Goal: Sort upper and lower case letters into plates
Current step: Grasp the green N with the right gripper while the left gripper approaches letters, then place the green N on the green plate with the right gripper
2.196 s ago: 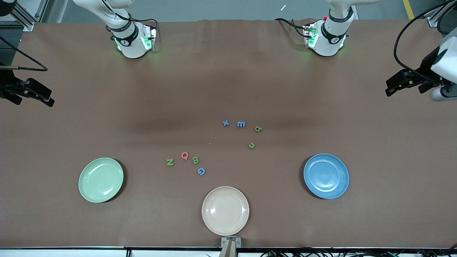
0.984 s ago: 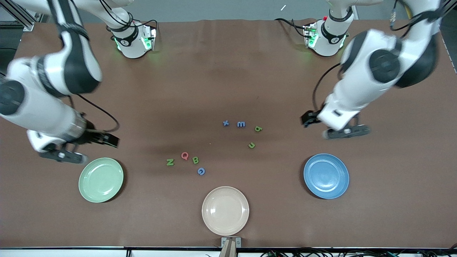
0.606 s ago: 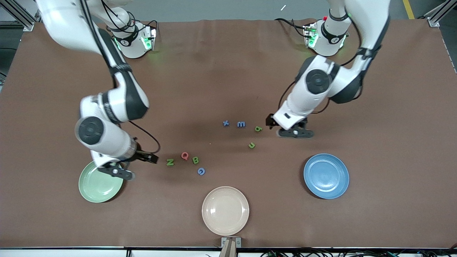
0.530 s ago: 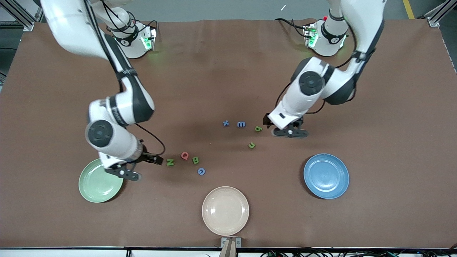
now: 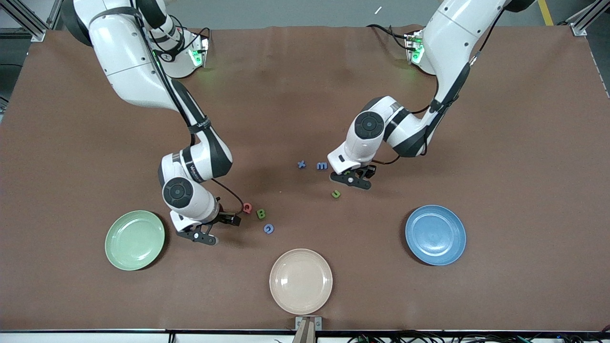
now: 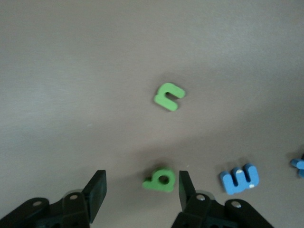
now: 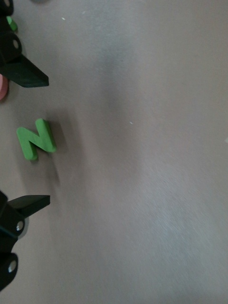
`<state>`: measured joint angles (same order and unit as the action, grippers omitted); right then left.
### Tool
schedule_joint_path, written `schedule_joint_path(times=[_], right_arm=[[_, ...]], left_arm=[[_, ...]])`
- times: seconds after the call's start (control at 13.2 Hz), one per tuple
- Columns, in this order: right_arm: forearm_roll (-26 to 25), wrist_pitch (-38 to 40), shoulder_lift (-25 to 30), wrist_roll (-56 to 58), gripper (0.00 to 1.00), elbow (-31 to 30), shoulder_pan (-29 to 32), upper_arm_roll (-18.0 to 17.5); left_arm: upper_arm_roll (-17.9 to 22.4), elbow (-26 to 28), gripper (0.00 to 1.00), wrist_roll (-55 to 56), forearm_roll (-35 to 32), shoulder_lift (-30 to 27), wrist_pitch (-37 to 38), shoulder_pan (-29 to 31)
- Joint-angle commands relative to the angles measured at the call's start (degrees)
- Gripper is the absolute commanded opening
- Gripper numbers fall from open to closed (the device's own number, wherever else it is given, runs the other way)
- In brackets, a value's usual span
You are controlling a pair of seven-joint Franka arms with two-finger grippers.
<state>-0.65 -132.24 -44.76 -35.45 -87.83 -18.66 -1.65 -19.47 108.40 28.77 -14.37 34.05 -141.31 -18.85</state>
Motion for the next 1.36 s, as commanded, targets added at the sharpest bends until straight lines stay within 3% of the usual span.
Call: schedule_joint_path(times=[0.0,0.3,0.61,0.68,0.83,1.21,1.29], right_arm=[[-0.23,0.58,-0.07,-0.67,0.95,0.12,-0.67,0.24],[-0.49,0.49,-0.16,-0.50,0.77,-0.67,-0.94,0.33],[-0.49,0.49,-0.07,-0.50,0.63,-1.73,-1.11,0.33],[-0.49,0.40,-0.07,-0.58,0.57,-1.73,-1.20,0.33],[-0.49,0.49,-0.07,-0.58,0.44,-1.82,-1.38,0.33],[-1.36,0.67,0.37,0.12,0.07,-1.30,-1.47,0.59],[-4.33,1.10,0.81,0.29,0.03,-0.86,-1.38,0.68]], left_arm=[[0.14,-1.44,0.67,-1.78,-1.88,2.42,-1.52,-1.27],[0.14,-1.35,0.64,-0.83,-1.80,3.65,-1.60,-1.27],[0.14,-0.65,0.45,-0.56,-1.62,3.92,-0.99,-1.97],[0.14,-0.65,0.36,-0.13,-1.62,3.92,-0.90,-1.98],[0.14,-0.82,0.00,0.23,-1.53,3.74,-0.90,-1.98],[0.75,-3.28,0.00,-0.30,-1.71,-0.13,0.85,4.07],[0.75,-4.42,0.00,0.05,-1.45,-0.04,1.73,5.05]])
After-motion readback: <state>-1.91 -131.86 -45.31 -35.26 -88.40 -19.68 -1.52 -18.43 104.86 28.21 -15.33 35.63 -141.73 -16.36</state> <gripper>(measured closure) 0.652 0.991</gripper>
